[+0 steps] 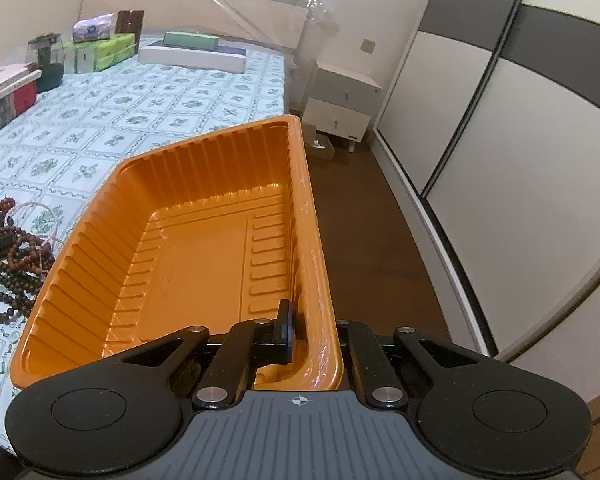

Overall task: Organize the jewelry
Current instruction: 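Lower the left tool onto the black watch and close on it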

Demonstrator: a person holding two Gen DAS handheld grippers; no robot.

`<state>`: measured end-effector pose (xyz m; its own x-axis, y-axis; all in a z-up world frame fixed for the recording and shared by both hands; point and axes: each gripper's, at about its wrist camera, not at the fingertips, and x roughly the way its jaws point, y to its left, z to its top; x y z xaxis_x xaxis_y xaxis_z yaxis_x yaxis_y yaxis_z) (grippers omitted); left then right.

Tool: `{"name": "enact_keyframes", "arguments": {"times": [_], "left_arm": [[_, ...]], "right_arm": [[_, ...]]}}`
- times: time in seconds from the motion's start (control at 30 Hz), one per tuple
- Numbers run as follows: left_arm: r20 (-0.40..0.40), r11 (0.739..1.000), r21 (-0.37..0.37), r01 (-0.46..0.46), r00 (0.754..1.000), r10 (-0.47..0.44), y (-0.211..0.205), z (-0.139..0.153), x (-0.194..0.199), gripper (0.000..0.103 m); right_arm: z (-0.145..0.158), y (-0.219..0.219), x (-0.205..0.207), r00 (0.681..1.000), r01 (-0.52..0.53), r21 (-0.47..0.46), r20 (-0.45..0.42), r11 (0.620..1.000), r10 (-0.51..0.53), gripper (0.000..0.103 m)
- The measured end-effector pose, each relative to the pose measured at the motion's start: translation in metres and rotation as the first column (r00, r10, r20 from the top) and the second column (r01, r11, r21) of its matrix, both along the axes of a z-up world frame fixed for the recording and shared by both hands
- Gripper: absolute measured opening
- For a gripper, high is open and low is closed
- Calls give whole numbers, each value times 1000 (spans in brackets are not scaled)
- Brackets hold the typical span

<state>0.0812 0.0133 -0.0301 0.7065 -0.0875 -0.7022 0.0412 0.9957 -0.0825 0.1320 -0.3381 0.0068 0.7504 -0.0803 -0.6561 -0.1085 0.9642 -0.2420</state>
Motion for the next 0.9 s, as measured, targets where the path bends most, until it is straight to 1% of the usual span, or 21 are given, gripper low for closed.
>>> {"name": "enact_keyframes", "arguments": {"times": [0.07,0.1,0.2,0.27,0.3,0.37,0.5,0.57,0.63,0.73,0.77,0.8,0.83,0.9], "left_arm": [[6,1000,28,-7,1000,7,7,-2,3,89],[10,999,44,-13,1000,13,11,-3,6,87],[25,997,72,-38,999,37,23,-6,14,84],[26,995,86,-51,998,49,29,-9,22,75],[23,995,84,-51,999,50,32,-10,26,73],[23,996,84,-43,999,41,35,-13,32,73],[33,992,128,-7,999,3,28,-18,42,73],[45,991,136,1,999,-7,23,-22,45,73],[38,986,166,11,999,-18,18,-28,50,72],[21,979,204,13,1000,-18,12,-37,56,57],[20,977,211,9,1000,-13,11,-38,56,50],[21,978,209,9,1000,-13,10,-39,56,42],[22,979,204,9,1000,-14,10,-39,56,38],[23,975,220,3,1000,-9,10,-39,55,27]], "right_arm": [[0,3,2,1000,-4,-13,0,1000,4,7],[0,4,3,1000,-5,-18,1,1000,5,7],[0,6,3,1000,-2,-23,2,1000,2,8],[-1,5,3,1000,2,-22,1,1000,-2,8],[-2,4,2,1000,4,-21,-1,1000,-4,8],[-2,5,2,1000,7,-21,-2,1000,-7,8],[-2,3,-1,1000,9,-22,0,1000,-9,8],[-2,3,-1,1000,10,-21,0,1000,-10,8],[-3,3,-1,1000,10,-21,0,1000,-10,8],[-3,2,-1,1000,9,-20,0,1000,-9,8],[-3,2,-1,1000,9,-20,0,1000,-9,8],[-3,2,-1,1000,9,-20,0,1000,-9,8],[-3,2,0,1000,10,-20,0,1000,-10,8],[-3,2,-1,1000,9,-20,0,1000,-9,8]]}}
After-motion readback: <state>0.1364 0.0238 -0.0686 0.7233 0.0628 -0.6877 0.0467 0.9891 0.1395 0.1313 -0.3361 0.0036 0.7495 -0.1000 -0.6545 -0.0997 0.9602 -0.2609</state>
